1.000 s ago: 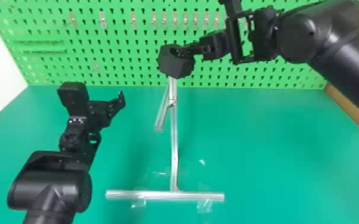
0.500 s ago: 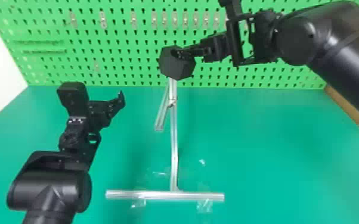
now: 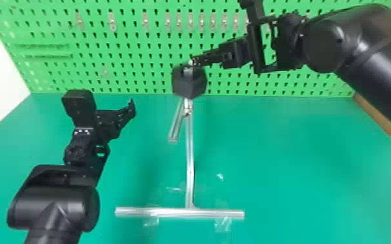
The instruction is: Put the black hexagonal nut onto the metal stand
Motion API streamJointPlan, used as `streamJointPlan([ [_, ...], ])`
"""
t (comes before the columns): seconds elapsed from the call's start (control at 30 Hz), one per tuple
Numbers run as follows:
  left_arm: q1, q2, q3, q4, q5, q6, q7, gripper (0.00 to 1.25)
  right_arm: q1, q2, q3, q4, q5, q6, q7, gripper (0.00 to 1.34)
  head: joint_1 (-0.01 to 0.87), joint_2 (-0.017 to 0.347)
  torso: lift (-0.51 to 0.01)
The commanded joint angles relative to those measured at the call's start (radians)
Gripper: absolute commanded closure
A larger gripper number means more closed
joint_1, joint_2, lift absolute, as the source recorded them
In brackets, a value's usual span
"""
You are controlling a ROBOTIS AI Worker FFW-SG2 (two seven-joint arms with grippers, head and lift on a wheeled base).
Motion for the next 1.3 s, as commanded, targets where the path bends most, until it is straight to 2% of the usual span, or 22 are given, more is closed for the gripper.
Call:
streamJointPlan([
  [0.0, 0.000, 0.001, 0.001, 0.000, 0.000, 0.000, 0.000, 0.16, 0.003, 0.000, 0.000, 0.001, -0.005, -0.002, -0.001, 0.56, 0.693, 0.081, -0.001],
  [0.13, 0.001, 0.000, 0.001, -0.002, 0.000, 0.000, 0.000, 0.16, 0.006, 0.000, -0.001, 0.001, -0.011, -0.004, -0.001, 0.48, 0.693, 0.081, -0.001],
  [0.27, 0.001, 0.000, 0.001, -0.002, 0.002, -0.002, 0.000, 0.16, 0.007, 0.000, -0.003, 0.001, -0.016, -0.008, 0.001, 0.27, 0.693, 0.081, -0.001],
  [0.63, 0.001, 0.001, 0.003, -0.003, 0.002, 0.000, 0.000, 0.16, 0.024, 0.000, -0.023, 0.001, -0.030, -0.025, -0.001, 0.22, 0.693, 0.081, -0.001],
  [0.83, 0.009, 0.000, 0.014, -0.012, 0.002, 0.000, 0.000, 0.16, 0.099, 0.023, -0.141, -0.011, -0.017, -0.043, -0.001, 0.22, 0.693, 0.081, -0.001],
  [1.03, 0.017, 0.001, 0.026, -0.021, 0.002, 0.000, 0.000, 0.16, 0.202, 0.052, -0.294, -0.066, 0.038, -0.068, 0.001, 0.21, 0.693, 0.081, -0.001],
  [1.27, 0.018, 0.000, 0.029, -0.028, 0.000, 0.000, 0.000, 0.16, 0.293, 0.064, -0.410, -0.112, 0.110, -0.096, 0.016, 0.21, 0.693, 0.081, -0.001],
])
